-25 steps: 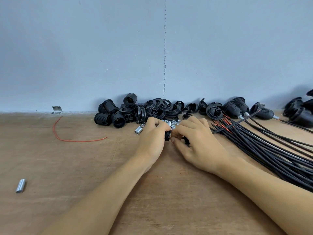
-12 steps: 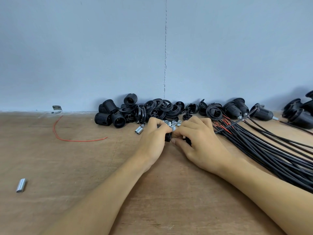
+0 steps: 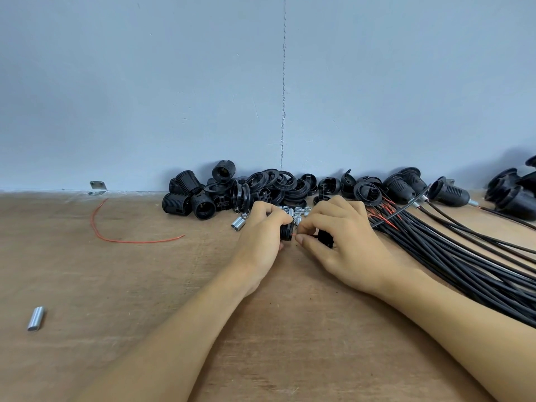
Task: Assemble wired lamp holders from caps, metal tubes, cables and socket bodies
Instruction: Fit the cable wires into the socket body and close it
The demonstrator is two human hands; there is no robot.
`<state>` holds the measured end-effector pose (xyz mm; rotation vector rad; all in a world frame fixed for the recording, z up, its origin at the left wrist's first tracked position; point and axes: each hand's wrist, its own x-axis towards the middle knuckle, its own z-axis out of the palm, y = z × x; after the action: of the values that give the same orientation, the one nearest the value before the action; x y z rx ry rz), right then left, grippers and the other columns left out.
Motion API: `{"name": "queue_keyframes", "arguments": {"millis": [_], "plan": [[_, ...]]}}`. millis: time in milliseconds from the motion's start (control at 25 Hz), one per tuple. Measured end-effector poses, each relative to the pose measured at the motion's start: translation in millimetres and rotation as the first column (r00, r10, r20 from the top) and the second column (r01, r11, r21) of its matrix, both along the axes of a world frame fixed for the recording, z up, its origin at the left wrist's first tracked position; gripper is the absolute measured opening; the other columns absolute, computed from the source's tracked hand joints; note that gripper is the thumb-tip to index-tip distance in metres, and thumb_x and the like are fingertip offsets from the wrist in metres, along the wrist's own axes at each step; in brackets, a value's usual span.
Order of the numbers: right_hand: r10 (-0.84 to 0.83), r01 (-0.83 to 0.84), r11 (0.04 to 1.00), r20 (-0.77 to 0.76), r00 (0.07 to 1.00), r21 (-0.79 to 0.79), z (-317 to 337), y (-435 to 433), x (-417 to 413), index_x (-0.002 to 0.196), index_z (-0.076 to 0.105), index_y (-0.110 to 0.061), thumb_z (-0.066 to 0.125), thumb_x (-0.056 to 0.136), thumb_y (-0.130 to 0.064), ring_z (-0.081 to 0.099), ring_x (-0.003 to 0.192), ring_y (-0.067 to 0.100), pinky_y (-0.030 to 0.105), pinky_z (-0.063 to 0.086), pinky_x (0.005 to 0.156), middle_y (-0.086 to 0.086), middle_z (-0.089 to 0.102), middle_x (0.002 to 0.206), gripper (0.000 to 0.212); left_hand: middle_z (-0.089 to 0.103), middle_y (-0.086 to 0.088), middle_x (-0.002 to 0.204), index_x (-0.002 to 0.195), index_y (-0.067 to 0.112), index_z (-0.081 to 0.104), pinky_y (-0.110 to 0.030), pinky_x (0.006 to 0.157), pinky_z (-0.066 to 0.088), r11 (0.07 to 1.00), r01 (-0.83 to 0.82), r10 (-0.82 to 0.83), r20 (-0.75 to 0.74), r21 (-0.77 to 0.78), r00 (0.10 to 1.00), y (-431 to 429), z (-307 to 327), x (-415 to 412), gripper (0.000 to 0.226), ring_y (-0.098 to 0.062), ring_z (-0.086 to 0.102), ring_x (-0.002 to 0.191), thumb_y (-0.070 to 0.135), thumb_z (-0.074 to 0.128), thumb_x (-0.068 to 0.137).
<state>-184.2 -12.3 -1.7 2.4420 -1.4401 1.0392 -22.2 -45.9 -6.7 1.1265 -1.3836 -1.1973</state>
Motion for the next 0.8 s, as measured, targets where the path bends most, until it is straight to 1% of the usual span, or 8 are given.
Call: {"name": "queue_keyframes", "arguments": {"millis": [120,200,280,520,600,680,720,800], "plan": [[-0.009,0.009,1.0,-0.016,1.0,0.0,-0.1,1.3,0.8,0.084,0.064,-0.031,0.066,0.09,-0.031,0.047,0.088,0.009,0.041,0.035,0.087,-0.017,0.055,0.082,0.007,0.06,-0.005,0.095,0.089,0.023,0.054,-0.036,0.072,0.038,1.0,-0.006,0.006,0.045,-0.002,0.999,3.8,3.4,-1.5,0.024,-0.02,0.051,0.082,0.04,0.054,0.072],[-0.014,0.014,1.0,-0.023,1.0,0.011,-0.2,2.0,0.4,0.083,0.063,-0.03,0.068,0.09,-0.029,0.047,0.087,0.009,0.042,0.035,0.086,-0.016,0.055,0.081,0.009,0.06,-0.002,0.099,0.089,0.025,0.054,-0.037,0.08,0.038,1.0,0.002,-0.002,0.06,-0.005,0.998,5.5,4.0,-2.2,0.024,-0.019,0.052,0.089,0.041,0.055,0.071],[-0.013,0.014,1.0,-0.023,1.0,0.021,-0.2,2.4,0.5,0.082,0.062,-0.029,0.068,0.09,-0.029,0.047,0.087,0.009,0.042,0.034,0.086,-0.015,0.056,0.08,0.01,0.059,-0.001,0.101,0.088,0.026,0.054,-0.037,0.083,0.038,1.0,0.002,-0.002,0.069,-0.009,0.998,6.1,3.8,-2.5,0.024,-0.019,0.052,0.093,0.041,0.055,0.07],[-0.02,0.021,1.0,-0.078,0.997,0.017,1.0,2.7,1.4,0.08,0.061,-0.027,0.068,0.088,-0.028,0.048,0.087,0.011,0.043,0.034,0.088,-0.015,0.053,0.078,0.011,0.057,-0.001,0.096,0.088,0.026,0.053,-0.039,0.084,0.04,1.0,0.007,-0.006,0.063,-0.013,0.998,7.0,3.8,-3.8,0.024,-0.018,0.052,0.09,0.041,0.055,0.07],[-0.018,0.018,1.0,-0.038,0.999,0.003,0.6,2.7,0.9,0.081,0.062,-0.029,0.068,0.088,-0.03,0.047,0.088,0.009,0.042,0.033,0.088,-0.016,0.054,0.08,0.009,0.059,0.0,0.095,0.087,0.026,0.054,-0.038,0.082,0.039,1.0,-0.007,0.008,0.04,-0.009,0.999,6.8,3.8,-3.5,0.023,-0.019,0.052,0.09,0.041,0.056,0.07],[-0.021,0.021,1.0,0.026,0.999,-0.014,1.6,2.0,1.1,0.085,0.064,-0.033,0.068,0.086,-0.037,0.047,0.091,0.008,0.038,0.032,0.089,-0.018,0.055,0.084,0.005,0.062,0.003,0.092,0.086,0.025,0.056,-0.038,0.078,0.038,1.0,-0.029,0.029,0.019,-0.002,0.999,5.8,3.3,-2.3,0.022,-0.019,0.053,0.087,0.041,0.056,0.07],[-0.032,0.033,0.999,0.053,0.998,-0.008,2.4,0.8,-0.4,0.091,0.065,-0.035,0.068,0.084,-0.042,0.048,0.094,0.007,0.036,0.03,0.091,-0.018,0.057,0.089,0.01,0.063,0.003,0.091,0.086,0.025,0.057,-0.038,0.076,0.038,0.999,-0.042,0.042,0.01,0.003,0.999,4.6,2.7,-1.7,0.022,-0.02,0.055,0.085,0.041,0.057,0.07],[-0.069,0.066,0.996,0.047,0.997,0.06,3.7,-3.6,-8.8,0.111,0.061,-0.038,0.067,0.078,-0.052,0.047,0.103,0.005,0.032,0.027,0.096,-0.021,0.056,0.103,0.037,0.064,0.0,0.088,0.088,0.023,0.058,-0.036,0.068,0.04,0.997,-0.07,0.07,-0.035,0.02,0.997,-0.2,1.1,1.4,0.022,-0.019,0.056,0.074,0.039,0.062,0.074]]}}
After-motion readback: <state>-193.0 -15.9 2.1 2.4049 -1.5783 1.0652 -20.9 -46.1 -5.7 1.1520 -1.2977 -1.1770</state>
